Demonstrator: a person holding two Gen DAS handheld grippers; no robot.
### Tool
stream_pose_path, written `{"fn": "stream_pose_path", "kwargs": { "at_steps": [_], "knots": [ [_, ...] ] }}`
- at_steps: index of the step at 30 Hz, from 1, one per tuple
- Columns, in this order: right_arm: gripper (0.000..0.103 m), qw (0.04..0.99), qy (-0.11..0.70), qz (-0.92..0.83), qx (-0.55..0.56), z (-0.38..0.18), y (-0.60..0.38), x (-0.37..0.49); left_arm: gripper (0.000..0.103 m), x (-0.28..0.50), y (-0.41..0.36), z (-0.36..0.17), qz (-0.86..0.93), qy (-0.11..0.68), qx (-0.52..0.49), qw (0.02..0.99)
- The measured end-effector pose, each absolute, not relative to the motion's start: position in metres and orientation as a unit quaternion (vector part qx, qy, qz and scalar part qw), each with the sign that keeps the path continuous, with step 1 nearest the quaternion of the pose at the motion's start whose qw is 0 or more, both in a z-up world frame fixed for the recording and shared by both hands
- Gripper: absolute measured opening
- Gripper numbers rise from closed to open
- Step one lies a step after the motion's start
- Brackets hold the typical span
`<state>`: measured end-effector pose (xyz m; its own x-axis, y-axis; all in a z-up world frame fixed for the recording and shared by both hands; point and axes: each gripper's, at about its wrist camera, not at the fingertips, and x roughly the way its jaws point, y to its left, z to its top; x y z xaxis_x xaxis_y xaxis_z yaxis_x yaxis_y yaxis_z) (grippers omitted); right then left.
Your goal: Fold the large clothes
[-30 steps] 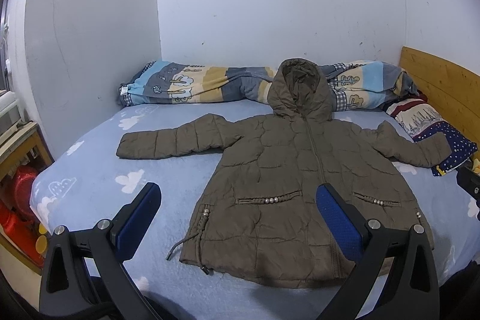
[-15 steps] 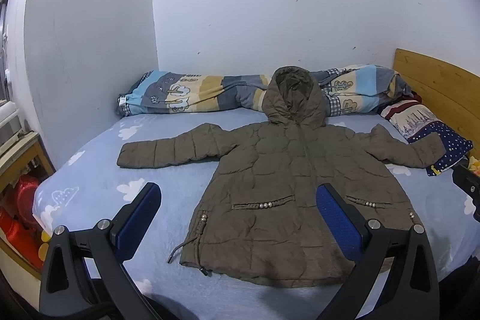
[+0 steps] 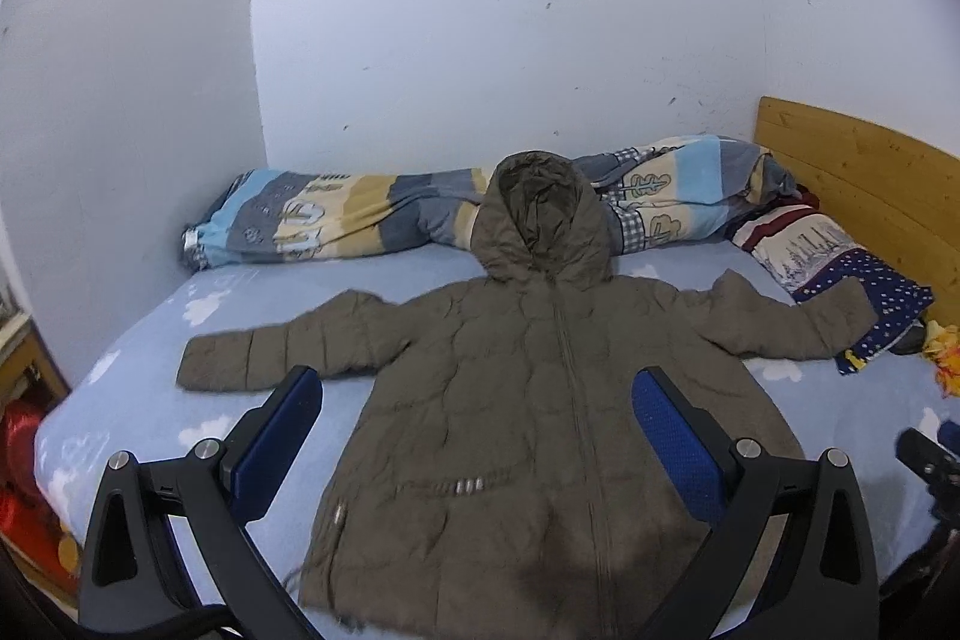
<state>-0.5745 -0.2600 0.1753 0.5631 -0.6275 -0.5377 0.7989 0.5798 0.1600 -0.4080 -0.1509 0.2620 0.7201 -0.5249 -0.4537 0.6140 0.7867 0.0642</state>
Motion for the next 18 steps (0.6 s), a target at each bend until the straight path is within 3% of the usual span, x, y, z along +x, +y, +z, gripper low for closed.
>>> {"fn": "stream_pose_path", "kwargs": {
  "at_steps": [8, 12, 17, 18],
  "knots": [
    [0.096, 0.826, 0.197, -0.429, 0.308, 0.148, -0.4, -0.597, 0.103, -0.345, -0.247, 0.224, -0.33, 0.217, 0.13, 0.909],
    [0.082, 0.797, 0.179, -0.446, 0.366, 0.132, -0.491, -0.616, 0.103, -0.329, -0.256, 0.191, -0.339, 0.222, 0.132, 0.905],
    [0.073, 0.751, 0.157, -0.512, 0.386, 0.106, -0.595, -0.652, 0.103, -0.309, -0.258, 0.179, -0.349, 0.248, 0.138, 0.893],
    [0.065, 0.739, 0.149, -0.522, 0.399, 0.098, -0.616, -0.662, 0.103, -0.305, -0.257, 0.177, -0.346, 0.251, 0.14, 0.893]
  ]
}}
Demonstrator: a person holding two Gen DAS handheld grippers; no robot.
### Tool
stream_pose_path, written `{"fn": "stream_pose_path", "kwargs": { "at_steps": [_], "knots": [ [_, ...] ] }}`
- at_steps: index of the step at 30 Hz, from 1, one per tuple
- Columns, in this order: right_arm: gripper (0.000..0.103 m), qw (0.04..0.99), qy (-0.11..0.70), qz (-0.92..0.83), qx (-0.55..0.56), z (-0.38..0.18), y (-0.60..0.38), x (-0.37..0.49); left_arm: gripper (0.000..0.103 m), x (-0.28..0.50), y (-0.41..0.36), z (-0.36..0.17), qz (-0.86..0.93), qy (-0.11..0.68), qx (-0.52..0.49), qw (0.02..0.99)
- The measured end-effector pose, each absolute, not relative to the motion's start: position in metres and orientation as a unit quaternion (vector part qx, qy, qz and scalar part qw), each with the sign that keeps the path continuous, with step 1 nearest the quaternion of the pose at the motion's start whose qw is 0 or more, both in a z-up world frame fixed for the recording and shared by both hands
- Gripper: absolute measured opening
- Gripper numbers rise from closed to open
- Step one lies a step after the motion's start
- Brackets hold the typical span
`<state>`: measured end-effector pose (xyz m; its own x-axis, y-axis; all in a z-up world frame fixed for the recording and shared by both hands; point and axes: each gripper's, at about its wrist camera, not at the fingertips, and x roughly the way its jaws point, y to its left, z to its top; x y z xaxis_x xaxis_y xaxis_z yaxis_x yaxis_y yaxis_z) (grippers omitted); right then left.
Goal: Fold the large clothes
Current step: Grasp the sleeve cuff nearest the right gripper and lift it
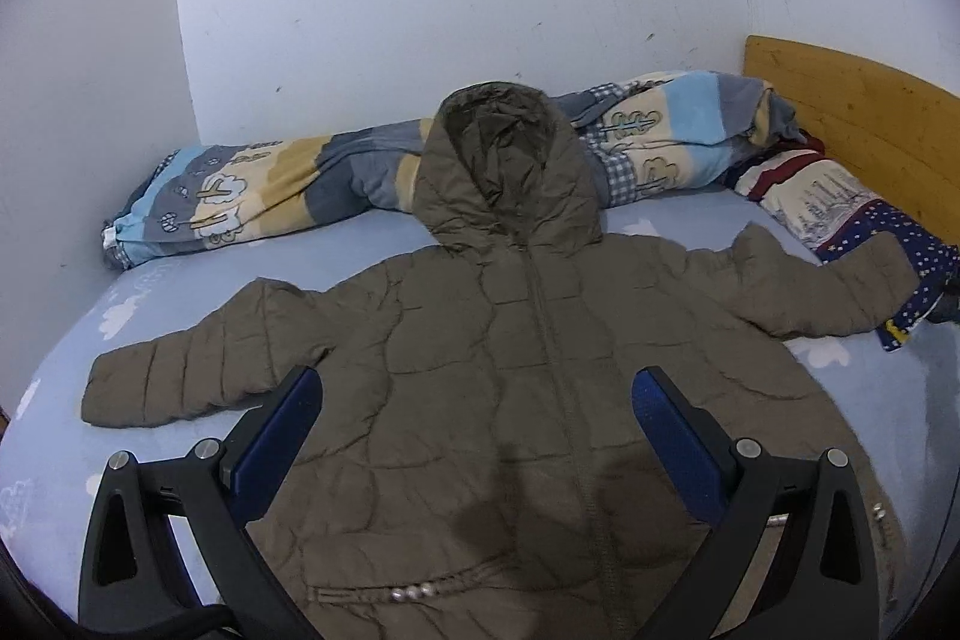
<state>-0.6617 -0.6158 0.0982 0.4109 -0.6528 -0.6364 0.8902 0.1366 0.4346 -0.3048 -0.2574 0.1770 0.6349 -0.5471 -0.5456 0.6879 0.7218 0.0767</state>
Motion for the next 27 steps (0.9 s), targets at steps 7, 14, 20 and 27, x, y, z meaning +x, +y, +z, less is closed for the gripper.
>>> {"fn": "stream_pose_path", "kwargs": {
  "at_steps": [7, 14, 20, 27],
  "knots": [
    [0.057, 0.72, 0.128, -0.543, 0.412, 0.073, -0.697, -0.674, 0.103, -0.275, -0.254, 0.161, -0.333, 0.31, 0.115, 0.883],
    [0.024, 0.711, 0.143, -0.542, 0.425, 0.044, -0.733, -0.665, 0.103, -0.269, -0.261, 0.148, -0.318, 0.316, 0.133, 0.884],
    [0.015, 0.731, 0.098, -0.552, 0.388, 0.085, -0.715, -0.665, 0.103, -0.273, -0.259, 0.154, -0.322, 0.306, 0.131, 0.886],
    [0.015, 0.774, 0.017, -0.534, 0.339, 0.185, -0.661, -0.662, 0.103, -0.276, -0.251, 0.166, -0.324, 0.295, 0.118, 0.891]
  ]
}}
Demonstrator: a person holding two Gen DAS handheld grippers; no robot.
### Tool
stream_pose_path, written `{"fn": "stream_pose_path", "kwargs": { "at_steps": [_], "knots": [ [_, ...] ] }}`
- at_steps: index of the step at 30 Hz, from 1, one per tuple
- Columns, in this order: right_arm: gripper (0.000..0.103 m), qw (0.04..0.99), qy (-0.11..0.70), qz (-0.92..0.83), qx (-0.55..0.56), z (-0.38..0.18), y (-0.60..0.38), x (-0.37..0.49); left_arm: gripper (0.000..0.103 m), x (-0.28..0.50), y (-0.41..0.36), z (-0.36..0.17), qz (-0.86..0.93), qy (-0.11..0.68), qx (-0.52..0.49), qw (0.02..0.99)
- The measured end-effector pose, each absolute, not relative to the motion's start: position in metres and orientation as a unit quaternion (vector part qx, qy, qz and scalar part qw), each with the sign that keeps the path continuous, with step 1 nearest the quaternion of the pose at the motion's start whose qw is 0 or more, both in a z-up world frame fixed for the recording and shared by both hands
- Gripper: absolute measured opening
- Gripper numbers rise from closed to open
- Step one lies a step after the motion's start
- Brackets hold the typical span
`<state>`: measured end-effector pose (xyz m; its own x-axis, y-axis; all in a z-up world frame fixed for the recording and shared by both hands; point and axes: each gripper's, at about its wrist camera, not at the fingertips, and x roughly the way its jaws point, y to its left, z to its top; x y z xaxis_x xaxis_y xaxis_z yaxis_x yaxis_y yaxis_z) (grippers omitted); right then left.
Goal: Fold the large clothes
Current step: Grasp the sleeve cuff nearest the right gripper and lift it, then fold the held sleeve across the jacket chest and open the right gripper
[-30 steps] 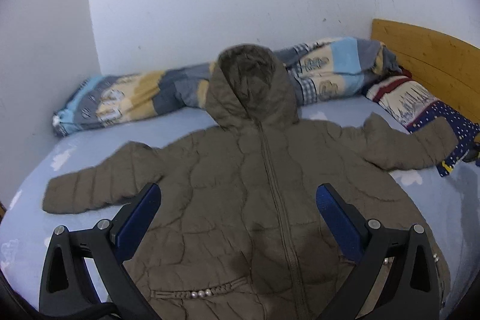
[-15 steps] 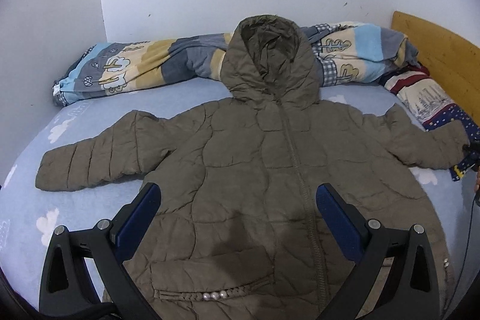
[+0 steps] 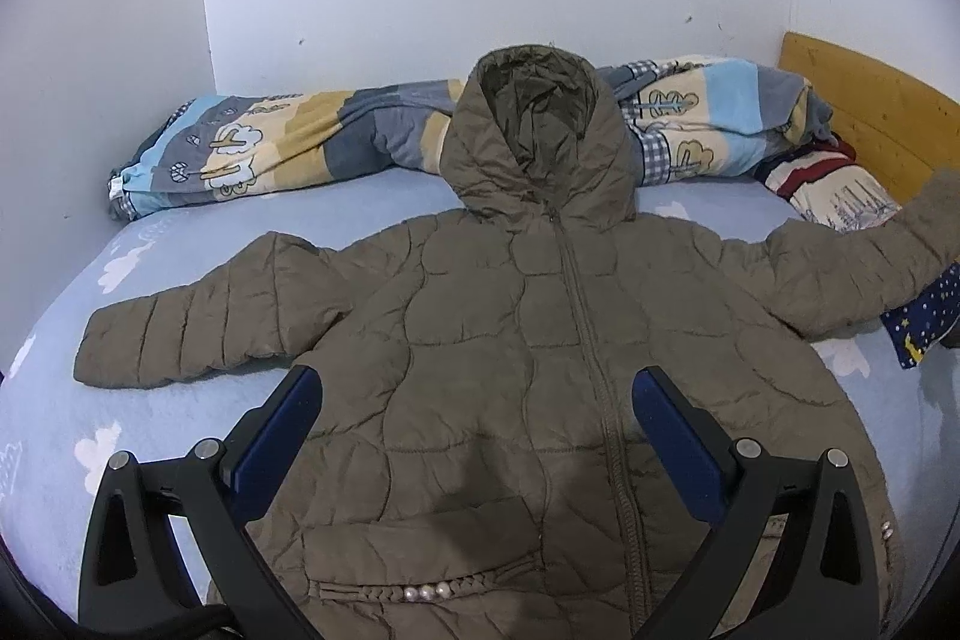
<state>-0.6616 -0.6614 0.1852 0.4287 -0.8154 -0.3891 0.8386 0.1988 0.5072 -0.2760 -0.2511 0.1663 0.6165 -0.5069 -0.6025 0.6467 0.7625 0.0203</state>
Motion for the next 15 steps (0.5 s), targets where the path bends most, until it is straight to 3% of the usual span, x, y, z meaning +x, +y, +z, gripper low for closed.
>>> {"fn": "stream_pose_path", "kwargs": {
  "at_steps": [8, 15],
  "knots": [
    [0.015, 0.846, -0.001, -0.442, 0.3, 0.268, -0.591, -0.597, 0.103, -0.271, -0.233, 0.182, -0.312, 0.277, 0.103, 0.903],
    [0.015, 0.906, 0.029, -0.325, 0.269, 0.296, -0.513, -0.504, 0.103, -0.253, -0.212, 0.187, -0.296, 0.289, 0.076, 0.907]
  ]
}}
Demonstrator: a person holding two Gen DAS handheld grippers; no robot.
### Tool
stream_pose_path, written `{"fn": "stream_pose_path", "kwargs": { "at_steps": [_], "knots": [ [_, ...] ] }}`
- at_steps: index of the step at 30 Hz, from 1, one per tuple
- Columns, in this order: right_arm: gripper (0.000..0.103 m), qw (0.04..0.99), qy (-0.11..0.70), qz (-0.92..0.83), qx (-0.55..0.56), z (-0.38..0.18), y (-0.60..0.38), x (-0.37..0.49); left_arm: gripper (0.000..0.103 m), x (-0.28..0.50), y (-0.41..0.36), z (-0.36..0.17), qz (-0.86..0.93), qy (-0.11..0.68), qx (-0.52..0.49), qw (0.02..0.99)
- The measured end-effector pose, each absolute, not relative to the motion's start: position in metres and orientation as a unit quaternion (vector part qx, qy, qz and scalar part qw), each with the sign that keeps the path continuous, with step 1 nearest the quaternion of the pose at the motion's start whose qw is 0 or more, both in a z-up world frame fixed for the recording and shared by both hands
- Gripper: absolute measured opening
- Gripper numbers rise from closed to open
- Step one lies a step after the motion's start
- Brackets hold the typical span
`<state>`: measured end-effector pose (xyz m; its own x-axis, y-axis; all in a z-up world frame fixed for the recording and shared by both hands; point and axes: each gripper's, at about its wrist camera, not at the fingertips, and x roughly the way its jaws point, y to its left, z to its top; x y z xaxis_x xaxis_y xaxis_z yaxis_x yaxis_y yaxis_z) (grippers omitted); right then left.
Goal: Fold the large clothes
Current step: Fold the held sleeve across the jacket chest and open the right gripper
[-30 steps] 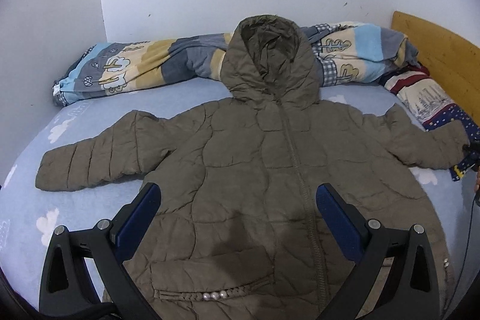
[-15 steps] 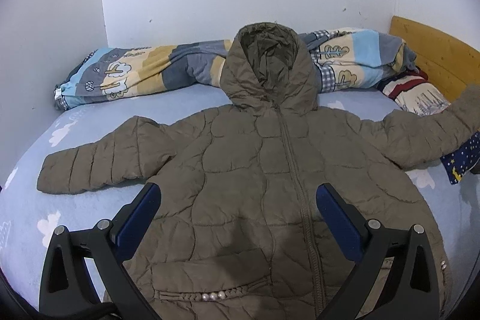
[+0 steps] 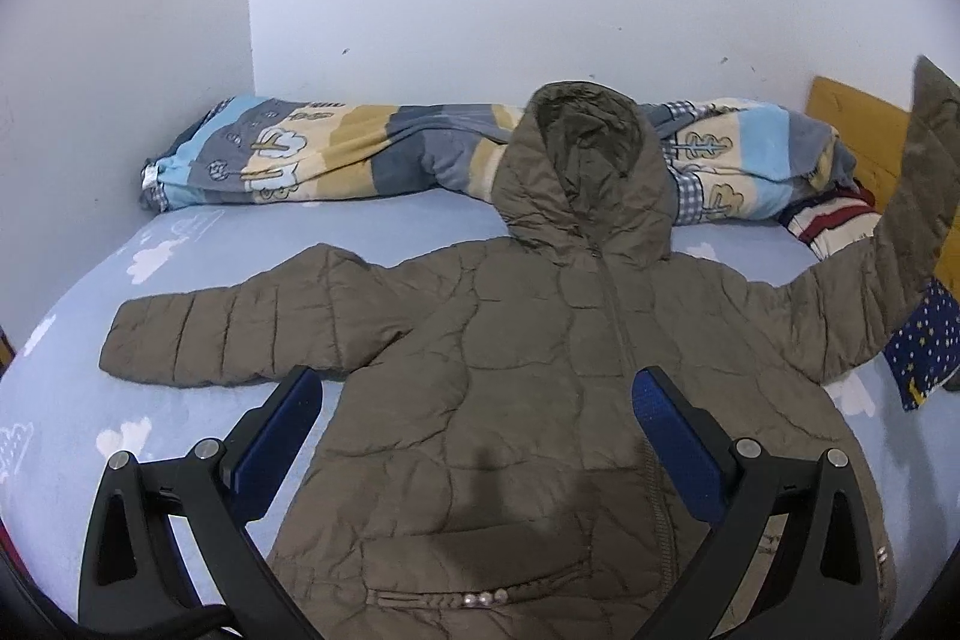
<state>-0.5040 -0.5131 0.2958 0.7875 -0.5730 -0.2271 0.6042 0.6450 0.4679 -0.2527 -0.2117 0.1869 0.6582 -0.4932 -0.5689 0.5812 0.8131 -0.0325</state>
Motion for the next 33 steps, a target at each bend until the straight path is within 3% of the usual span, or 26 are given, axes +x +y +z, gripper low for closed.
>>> {"fn": "stream_pose_path", "kwargs": {
  "at_steps": [11, 20, 23, 24, 25, 27, 33],
  "knots": [
    [0.015, 0.93, 0.121, -0.192, 0.288, 0.243, -0.445, -0.377, 0.103, -0.236, -0.187, 0.187, -0.277, 0.294, 0.06, 0.913],
    [0.014, 0.904, 0.266, -0.137, 0.304, 0.122, -0.425, -0.27, 0.103, -0.227, -0.188, 0.18, -0.264, 0.309, 0.056, 0.912],
    [0.015, 0.898, 0.281, -0.117, 0.318, 0.093, -0.417, -0.252, 0.103, -0.224, -0.192, 0.176, -0.263, 0.313, 0.059, 0.911],
    [0.019, 0.894, 0.289, -0.113, 0.323, 0.085, -0.415, -0.247, 0.103, -0.223, -0.194, 0.174, -0.262, 0.315, 0.063, 0.91],
    [0.041, 0.889, 0.298, -0.104, 0.331, 0.079, -0.415, -0.245, 0.103, -0.222, -0.195, 0.172, -0.261, 0.318, 0.066, 0.909],
    [0.069, 0.886, 0.301, -0.078, 0.343, 0.077, -0.413, -0.248, 0.103, -0.218, -0.195, 0.169, -0.26, 0.323, 0.065, 0.908],
    [0.07, 0.907, 0.235, -0.115, 0.331, 0.123, -0.45, -0.288, 0.103, -0.213, -0.196, 0.166, -0.26, 0.333, 0.057, 0.905]
  ]
}}
